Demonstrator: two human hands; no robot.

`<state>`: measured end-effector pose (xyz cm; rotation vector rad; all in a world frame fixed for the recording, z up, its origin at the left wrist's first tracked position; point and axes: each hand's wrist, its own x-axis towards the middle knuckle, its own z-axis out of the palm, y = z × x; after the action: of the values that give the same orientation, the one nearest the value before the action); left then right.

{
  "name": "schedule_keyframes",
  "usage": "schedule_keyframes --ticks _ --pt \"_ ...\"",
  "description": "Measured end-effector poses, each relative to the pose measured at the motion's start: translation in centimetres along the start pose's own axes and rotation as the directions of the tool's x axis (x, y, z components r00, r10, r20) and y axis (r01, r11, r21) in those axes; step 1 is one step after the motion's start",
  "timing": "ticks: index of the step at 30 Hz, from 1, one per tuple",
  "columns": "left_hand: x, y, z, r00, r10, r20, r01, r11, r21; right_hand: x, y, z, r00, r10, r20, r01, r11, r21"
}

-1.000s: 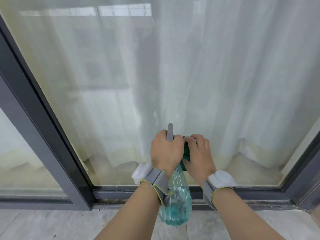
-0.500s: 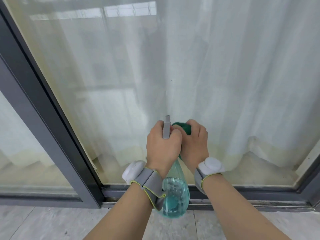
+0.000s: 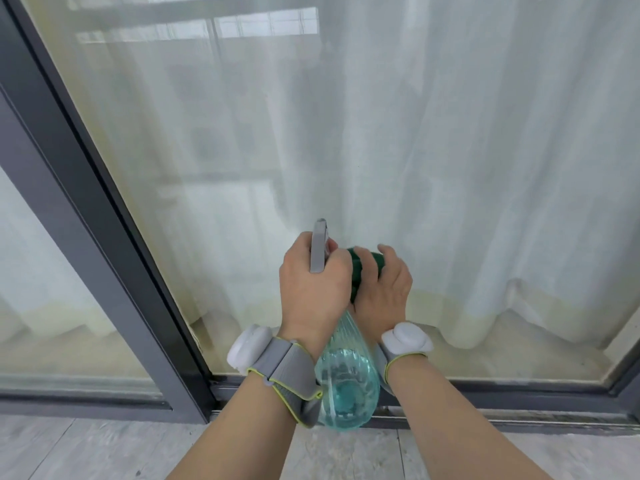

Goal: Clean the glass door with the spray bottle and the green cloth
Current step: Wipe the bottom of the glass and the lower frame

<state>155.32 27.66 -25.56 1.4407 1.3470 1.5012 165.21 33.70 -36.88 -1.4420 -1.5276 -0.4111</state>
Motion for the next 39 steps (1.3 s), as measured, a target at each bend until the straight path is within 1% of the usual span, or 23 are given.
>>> schedule_keyframes --ticks 3,6,7,9,10,11,12,14,16,17,19,22,23,24,26,28,29,30,31,33,35,37,39 --pt "0.5 0.4 -1.0 0.999 0.032 -0.010 -0.032 0.999 0.005 1.4 -0.4 0.3 0.998 -0.035 -0.053 0.033 0.999 -0.030" --pt "0.9 0.2 -1.2 0.997 0.069 -0.027 -0.069 0.998 0.007 3.2 -1.1 -0.9 0.969 -0.037 -0.245 0.033 0.999 -0.019" --pt "1.0 0.2 -1.1 0.997 0.066 -0.035 -0.066 0.998 0.000 4.4 -0.9 -1.8 0.933 0.035 -0.358 -0.038 0.999 0.000" --pt "1.0 0.1 -0.9 0.997 0.071 -0.041 -0.072 0.997 -0.008 7.2 -0.4 -3.6 0.810 0.258 -0.527 -0.223 0.966 0.131" --pt "1.0 0.0 -0.9 0.996 0.078 -0.039 -0.078 0.997 -0.007 8.3 -0.4 -4.2 0.760 0.341 -0.554 -0.283 0.940 0.191" --pt "1.0 0.0 -0.7 0.996 0.079 -0.039 -0.079 0.997 -0.008 8.8 -0.4 -4.6 0.744 0.368 -0.558 -0.307 0.930 0.203" --pt "1.0 -0.1 -0.8 0.996 0.077 -0.044 -0.078 0.997 -0.008 8.6 -0.7 -4.2 0.762 0.352 -0.544 -0.300 0.936 0.185" --pt "1.2 0.1 -0.8 0.997 0.056 -0.054 -0.058 0.998 -0.031 6.8 -1.3 -2.7 0.870 0.219 -0.442 -0.199 0.976 0.093" --pt "1.3 0.1 -1.1 0.998 0.034 -0.054 -0.037 0.997 -0.062 4.3 -2.4 -0.7 0.972 0.035 -0.231 -0.033 0.999 0.009" --pt "1.2 0.2 -1.1 0.998 0.040 -0.050 -0.044 0.997 -0.070 3.5 -2.6 0.0 0.988 -0.041 -0.146 0.039 0.999 -0.023" --pt "1.1 0.3 -1.5 0.996 0.068 -0.054 -0.071 0.996 -0.060 3.2 -2.6 0.7 0.983 -0.165 -0.083 0.160 0.985 -0.065" --pt "1.3 0.3 -1.9 0.995 0.080 -0.055 -0.083 0.996 -0.044 4.0 -0.8 0.0 0.922 -0.388 -0.014 0.383 0.915 -0.127" --pt "1.4 0.2 -2.0 0.995 0.084 -0.054 -0.086 0.996 -0.029 4.3 0.3 -0.5 0.908 -0.417 -0.021 0.411 0.902 -0.131" --pt "1.5 0.1 -2.1 0.995 0.087 -0.047 -0.088 0.996 -0.013 4.7 1.4 -1.1 0.917 -0.392 -0.067 0.382 0.915 -0.127" --pt "1.4 0.0 -2.1 0.996 0.084 -0.035 -0.084 0.996 0.002 5.8 3.0 -2.5 0.949 -0.179 -0.259 0.162 0.983 -0.086" --pt "1.2 -0.2 -1.9 0.997 0.078 -0.012 -0.078 0.997 0.005 7.2 3.2 -3.3 0.898 0.097 -0.430 -0.112 0.994 -0.011" --pt "1.1 -0.2 -1.6 0.997 0.074 -0.002 -0.074 0.997 0.014 7.7 2.5 -3.2 0.865 0.167 -0.472 -0.191 0.982 -0.001" --pt "1.0 -0.2 -1.5 0.998 0.070 0.007 -0.070 0.997 0.021 7.8 1.4 -2.9 0.861 0.164 -0.482 -0.201 0.979 -0.026" --pt "0.9 -0.3 -1.2 0.998 0.063 0.015 -0.063 0.998 0.014 7.6 0.3 -2.3 0.889 0.087 -0.450 -0.137 0.987 -0.080" --pt "0.8 -0.3 -0.9 0.999 0.043 0.019 -0.043 0.999 -0.013 6.2 -1.7 -0.5 0.949 -0.222 -0.222 0.174 0.961 -0.218" --pt "1.0 -0.6 -0.8 1.000 0.017 -0.003 -0.017 0.999 -0.036 4.8 -2.1 0.7 0.901 -0.432 -0.045 0.410 0.880 -0.240" --pt "1.3 -1.1 -1.2 1.000 0.005 -0.016 -0.006 0.999 -0.042 5.1 -0.2 0.3 0.882 -0.470 -0.045 0.449 0.864 -0.229" --pt "1.4 -1.4 -1.5 1.000 0.025 -0.008 -0.025 1.000 -0.008 4.9 2.9 -0.5 0.905 -0.416 -0.085 0.386 0.889 -0.246"
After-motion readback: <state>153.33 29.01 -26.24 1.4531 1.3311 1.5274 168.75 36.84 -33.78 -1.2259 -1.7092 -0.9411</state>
